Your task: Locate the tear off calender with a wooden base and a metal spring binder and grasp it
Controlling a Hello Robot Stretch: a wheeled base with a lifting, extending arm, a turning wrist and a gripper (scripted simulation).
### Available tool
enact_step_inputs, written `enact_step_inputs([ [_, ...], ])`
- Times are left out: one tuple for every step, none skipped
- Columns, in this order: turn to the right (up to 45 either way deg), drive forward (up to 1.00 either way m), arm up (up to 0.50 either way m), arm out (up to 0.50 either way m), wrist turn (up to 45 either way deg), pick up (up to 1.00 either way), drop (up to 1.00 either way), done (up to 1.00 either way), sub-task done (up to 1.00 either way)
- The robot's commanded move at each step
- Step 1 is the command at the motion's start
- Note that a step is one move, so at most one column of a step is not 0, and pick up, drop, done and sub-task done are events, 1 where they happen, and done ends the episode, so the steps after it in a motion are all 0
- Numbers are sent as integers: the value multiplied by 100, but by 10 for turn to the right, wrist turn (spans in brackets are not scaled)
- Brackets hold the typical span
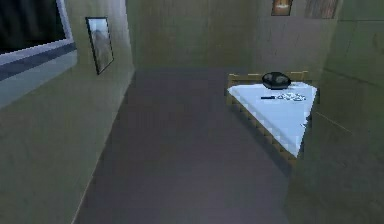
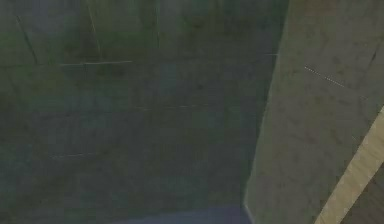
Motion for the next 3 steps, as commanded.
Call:
enact_step_inputs([
  [0,100,0,0,0,0,0,0,0],
  [0,100,0,0,0,0,0,0,0],
  [0,100,0,0,0,0,0,0,0],
])
